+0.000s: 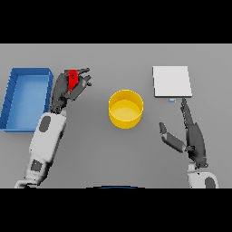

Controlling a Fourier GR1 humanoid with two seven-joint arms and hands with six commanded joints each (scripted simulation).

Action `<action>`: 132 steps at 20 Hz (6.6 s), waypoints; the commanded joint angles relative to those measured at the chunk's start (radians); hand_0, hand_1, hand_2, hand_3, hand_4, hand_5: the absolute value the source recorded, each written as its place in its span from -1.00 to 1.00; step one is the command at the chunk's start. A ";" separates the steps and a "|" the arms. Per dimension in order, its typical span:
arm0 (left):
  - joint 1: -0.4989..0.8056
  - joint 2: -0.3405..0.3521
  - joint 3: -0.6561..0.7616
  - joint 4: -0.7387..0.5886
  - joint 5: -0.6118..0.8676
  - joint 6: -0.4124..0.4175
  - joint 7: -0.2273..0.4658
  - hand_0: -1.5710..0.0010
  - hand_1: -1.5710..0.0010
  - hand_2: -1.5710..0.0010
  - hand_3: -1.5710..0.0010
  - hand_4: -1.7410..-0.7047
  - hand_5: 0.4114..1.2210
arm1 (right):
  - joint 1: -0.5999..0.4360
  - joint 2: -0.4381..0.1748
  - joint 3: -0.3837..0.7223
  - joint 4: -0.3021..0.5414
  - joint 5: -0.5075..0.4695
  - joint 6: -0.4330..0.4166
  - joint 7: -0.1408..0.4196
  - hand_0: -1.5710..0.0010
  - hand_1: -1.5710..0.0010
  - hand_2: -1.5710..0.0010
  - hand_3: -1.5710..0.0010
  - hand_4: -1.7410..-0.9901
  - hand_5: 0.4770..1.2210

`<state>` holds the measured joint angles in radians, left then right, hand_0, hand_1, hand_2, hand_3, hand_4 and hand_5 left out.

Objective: Pick up the red beaker and tilt it to pour out 1 green nut into yellow bowl. Pick up the yellow bowl and place it on the metallic measuring scale.

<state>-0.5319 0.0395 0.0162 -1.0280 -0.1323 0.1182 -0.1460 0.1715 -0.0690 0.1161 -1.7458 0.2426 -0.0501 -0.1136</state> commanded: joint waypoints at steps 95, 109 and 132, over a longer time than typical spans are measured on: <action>-0.075 0.800 -0.539 -0.143 0.168 0.357 0.755 -1.00 -1.00 -1.00 -0.88 -1.00 1.00 | -0.037 -0.014 0.002 0.063 0.005 0.013 -0.036 1.00 1.00 1.00 1.00 0.40 -0.50; -0.030 0.919 -0.709 -0.237 0.379 0.217 0.756 0.05 0.23 0.22 0.26 0.49 -0.19 | -0.016 -0.017 0.009 0.040 0.012 0.009 -0.043 1.00 1.00 1.00 1.00 0.49 -0.49; -0.027 0.888 -0.685 -0.240 0.421 0.225 0.657 0.99 1.00 1.00 1.00 0.82 -0.27 | -0.306 -0.261 0.202 0.088 0.340 0.204 0.061 1.00 1.00 1.00 1.00 0.23 -0.48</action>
<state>-0.5596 0.9274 -0.6691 -1.2677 0.2889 0.3432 0.5120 -0.1352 -0.3298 0.3177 -1.6576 0.5823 0.1534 -0.0518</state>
